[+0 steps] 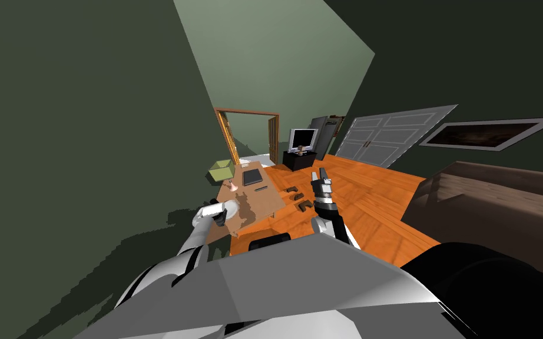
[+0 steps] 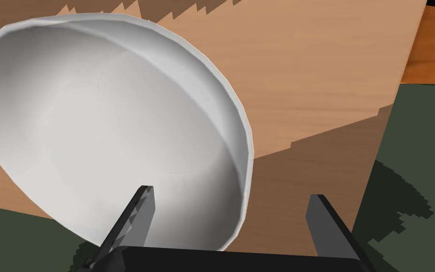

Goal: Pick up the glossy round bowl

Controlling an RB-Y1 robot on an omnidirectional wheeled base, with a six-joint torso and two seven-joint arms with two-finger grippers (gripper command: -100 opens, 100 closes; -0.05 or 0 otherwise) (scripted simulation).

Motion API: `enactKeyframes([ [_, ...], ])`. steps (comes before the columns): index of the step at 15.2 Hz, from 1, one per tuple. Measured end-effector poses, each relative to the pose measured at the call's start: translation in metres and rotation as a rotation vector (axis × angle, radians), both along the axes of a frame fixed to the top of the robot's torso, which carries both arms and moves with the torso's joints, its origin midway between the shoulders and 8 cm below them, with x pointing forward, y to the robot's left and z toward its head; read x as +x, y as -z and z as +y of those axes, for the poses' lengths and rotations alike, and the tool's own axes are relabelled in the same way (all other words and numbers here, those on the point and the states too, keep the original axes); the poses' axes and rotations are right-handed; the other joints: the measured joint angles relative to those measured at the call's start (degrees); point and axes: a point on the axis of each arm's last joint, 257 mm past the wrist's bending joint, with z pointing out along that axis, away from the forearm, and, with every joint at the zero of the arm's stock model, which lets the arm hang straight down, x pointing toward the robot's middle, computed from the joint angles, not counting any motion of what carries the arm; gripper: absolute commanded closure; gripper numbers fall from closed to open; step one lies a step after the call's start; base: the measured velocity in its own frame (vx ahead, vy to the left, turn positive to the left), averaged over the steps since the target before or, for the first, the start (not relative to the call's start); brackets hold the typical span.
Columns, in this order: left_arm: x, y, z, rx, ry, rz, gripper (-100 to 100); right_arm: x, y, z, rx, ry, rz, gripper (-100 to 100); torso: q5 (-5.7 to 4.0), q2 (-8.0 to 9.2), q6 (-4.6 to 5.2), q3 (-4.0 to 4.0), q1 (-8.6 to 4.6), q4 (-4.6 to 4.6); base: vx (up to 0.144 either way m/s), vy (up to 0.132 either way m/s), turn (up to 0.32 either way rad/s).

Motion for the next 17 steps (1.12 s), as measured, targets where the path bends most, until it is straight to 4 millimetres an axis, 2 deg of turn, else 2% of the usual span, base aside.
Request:
enactKeyframes([
  [4,-0.009,0.003,-0.008,-0.027,-0.008,0.060,-100,0.000,0.000,0.000,0.000,0.000,0.000,0,0.00,0.04,-0.01,0.02,0.01,0.01,0.026,-0.002,-0.013],
  [9,-0.019,0.022,-0.013,-0.029,-0.007,0.061,-100,0.000,0.000,0.000,0.000,0.000,0.000,0,0.04,-0.03,-0.02,-0.02,0.17,-0.01,0.036,0.026,0.002],
  [10,-0.019,0.023,-0.013,-0.028,-0.007,0.058,100,0.000,0.000,0.000,0.000,0.000,0.000,0,0.03,0.00,-0.02,0.00,0.14,0.00,0.010,0.007,-0.001],
  [15,-0.019,0.024,-0.013,-0.029,-0.008,0.059,100,0.000,0.000,0.000,0.000,0.000,0.000,0,0.02,0.09,0.02,0.05,0.07,0.02,-0.005,-0.003,0.001],
  [17,-0.015,0.017,-0.011,-0.027,-0.008,0.056,100,0.000,0.000,0.000,0.000,0.000,0.000,0,-0.03,0.21,0.04,0.13,-0.04,0.07,-0.046,-0.030,-0.006],
])
